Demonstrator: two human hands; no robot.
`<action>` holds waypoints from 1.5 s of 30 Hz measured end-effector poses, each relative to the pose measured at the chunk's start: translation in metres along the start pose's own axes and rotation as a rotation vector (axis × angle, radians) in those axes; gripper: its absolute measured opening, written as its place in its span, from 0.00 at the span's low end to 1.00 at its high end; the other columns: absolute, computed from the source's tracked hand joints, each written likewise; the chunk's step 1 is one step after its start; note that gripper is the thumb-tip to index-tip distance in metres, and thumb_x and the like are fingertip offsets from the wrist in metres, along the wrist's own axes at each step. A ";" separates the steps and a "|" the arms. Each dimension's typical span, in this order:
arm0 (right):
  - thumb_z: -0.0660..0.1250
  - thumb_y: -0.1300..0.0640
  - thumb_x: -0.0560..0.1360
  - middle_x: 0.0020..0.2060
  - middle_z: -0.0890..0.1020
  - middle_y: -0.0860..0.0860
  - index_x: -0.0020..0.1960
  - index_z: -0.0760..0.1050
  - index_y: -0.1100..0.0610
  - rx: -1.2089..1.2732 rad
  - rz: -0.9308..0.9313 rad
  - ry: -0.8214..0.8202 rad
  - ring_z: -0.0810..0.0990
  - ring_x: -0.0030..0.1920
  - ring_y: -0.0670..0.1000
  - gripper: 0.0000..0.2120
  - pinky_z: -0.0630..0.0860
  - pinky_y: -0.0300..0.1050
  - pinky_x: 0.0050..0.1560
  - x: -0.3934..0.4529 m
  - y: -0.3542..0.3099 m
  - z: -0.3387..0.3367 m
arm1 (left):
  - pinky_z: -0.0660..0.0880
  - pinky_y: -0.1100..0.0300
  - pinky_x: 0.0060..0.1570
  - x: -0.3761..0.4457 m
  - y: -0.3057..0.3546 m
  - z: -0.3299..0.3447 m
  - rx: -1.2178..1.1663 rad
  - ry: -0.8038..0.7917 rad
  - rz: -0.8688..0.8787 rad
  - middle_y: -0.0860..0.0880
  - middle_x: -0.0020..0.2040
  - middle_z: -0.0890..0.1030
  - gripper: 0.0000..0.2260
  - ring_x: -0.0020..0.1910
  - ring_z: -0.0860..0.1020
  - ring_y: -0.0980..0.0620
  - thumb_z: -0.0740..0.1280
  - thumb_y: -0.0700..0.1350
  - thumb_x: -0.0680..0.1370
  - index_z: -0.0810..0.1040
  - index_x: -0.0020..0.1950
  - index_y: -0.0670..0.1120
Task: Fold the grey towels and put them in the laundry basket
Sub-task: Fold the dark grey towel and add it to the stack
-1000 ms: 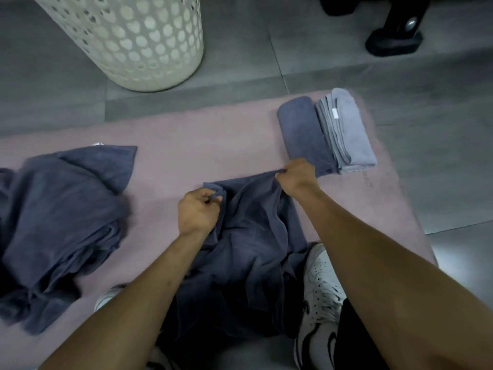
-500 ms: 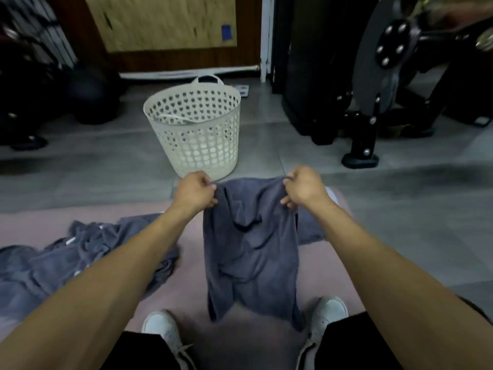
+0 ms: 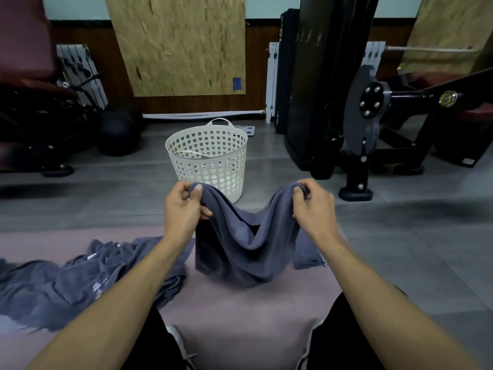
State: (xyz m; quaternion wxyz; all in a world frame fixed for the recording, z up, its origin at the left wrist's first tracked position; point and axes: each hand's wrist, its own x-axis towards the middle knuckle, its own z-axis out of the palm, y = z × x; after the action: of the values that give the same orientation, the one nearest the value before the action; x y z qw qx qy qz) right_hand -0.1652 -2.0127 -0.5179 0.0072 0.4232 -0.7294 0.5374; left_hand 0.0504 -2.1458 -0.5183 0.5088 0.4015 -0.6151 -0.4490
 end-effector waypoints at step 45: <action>0.60 0.58 0.77 0.48 0.79 0.61 0.49 0.73 0.62 -0.196 0.749 -0.237 0.78 0.50 0.61 0.07 0.73 0.49 0.52 -0.160 0.152 0.065 | 0.76 0.57 0.30 -0.096 -0.217 -0.065 0.251 0.052 -0.763 0.44 0.34 0.76 0.10 0.27 0.75 0.47 0.63 0.41 0.80 0.70 0.39 0.46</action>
State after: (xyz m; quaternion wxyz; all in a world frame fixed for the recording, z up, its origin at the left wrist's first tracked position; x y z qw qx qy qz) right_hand -0.1283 -1.9569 -0.7379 -0.2329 0.1843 -0.8767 0.3784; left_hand 0.1378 -2.1233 -0.7475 0.2681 0.6713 -0.4589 -0.5167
